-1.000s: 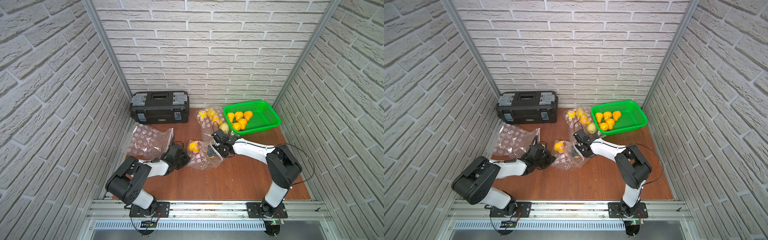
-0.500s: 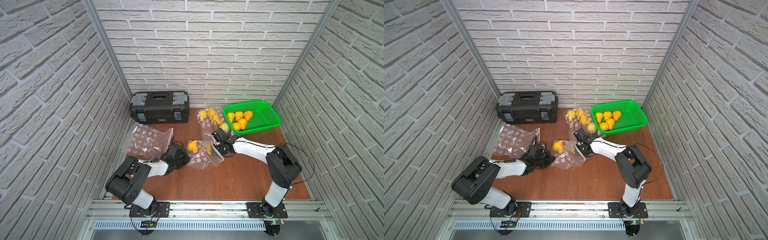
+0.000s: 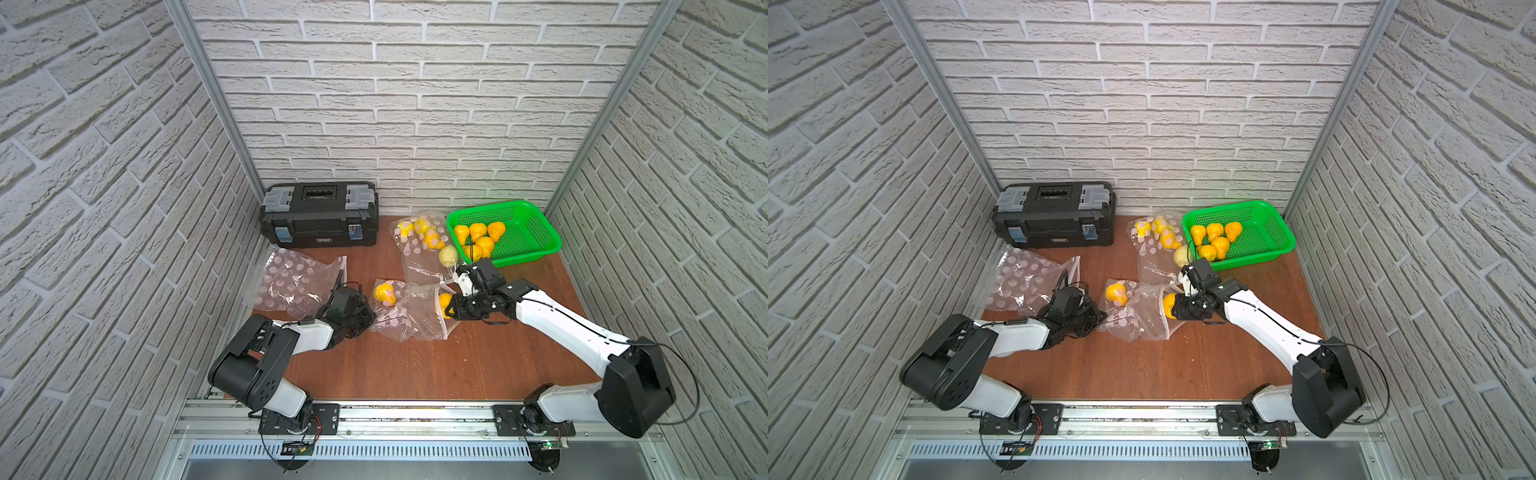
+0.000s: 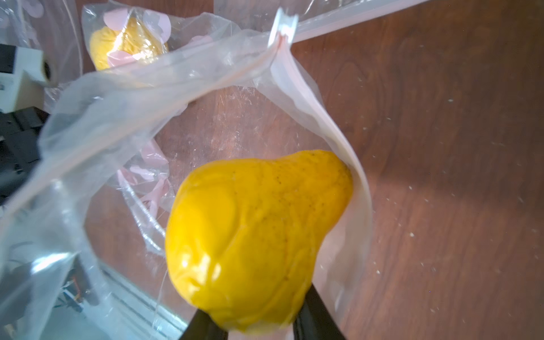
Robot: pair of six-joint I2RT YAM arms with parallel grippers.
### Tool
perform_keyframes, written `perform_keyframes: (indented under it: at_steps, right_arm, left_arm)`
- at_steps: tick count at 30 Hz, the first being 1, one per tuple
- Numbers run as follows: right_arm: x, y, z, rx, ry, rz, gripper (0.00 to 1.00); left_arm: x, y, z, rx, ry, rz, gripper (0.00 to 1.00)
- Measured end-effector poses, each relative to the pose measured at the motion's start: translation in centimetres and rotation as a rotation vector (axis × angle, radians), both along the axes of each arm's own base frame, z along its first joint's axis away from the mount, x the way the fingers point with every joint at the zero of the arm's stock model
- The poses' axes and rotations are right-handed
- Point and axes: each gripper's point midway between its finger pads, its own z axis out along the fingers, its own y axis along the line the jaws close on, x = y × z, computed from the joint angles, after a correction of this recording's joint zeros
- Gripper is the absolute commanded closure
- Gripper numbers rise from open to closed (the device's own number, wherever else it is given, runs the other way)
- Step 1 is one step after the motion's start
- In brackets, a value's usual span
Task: Open the zip-top bag and take out the pear
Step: Pick up the pear from the zipper food storage bag, then place the pear in the basket.
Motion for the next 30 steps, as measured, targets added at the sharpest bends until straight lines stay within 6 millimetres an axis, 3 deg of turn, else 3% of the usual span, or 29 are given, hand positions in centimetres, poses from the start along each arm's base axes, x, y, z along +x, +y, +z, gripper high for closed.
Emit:
perform_keyframes:
  at_steps: [6,9,13,17,22,26,30]
  right_arm:
    - [0.8,-4.1,3.7,0.051,-0.065,-0.127,0.80]
    - [2.1,-5.8,5.7,0.068,-0.105,-0.180,0.81]
    - [5.1,-8.8,8.6,0.067,-0.187,-0.267,0.81]
    - [9.5,-12.0,9.9,0.033,-0.223,-0.349,0.81]
    - [15.9,-16.2,9.5,-0.032,-0.220,-0.424,0.81]
    - [19.8,-19.3,7.4,-0.078,-0.181,-0.461,0.81]
    - [22.4,-21.0,4.3,-0.099,-0.119,-0.463,0.81]
  left_arm:
    - [0.1,0.3,0.0,0.002,0.000,0.000,1.00]
    - [0.1,0.4,0.0,0.008,0.000,0.000,1.00]
    - [0.0,0.6,0.0,0.012,0.001,0.002,1.00]
    - [0.0,0.7,0.0,0.014,0.000,-0.001,1.00]
    - [-0.1,0.7,0.0,0.019,0.001,-0.004,1.00]
    - [-0.2,0.8,0.0,0.022,0.001,-0.008,1.00]
    - [-0.2,0.7,0.0,0.022,0.001,-0.010,1.00]
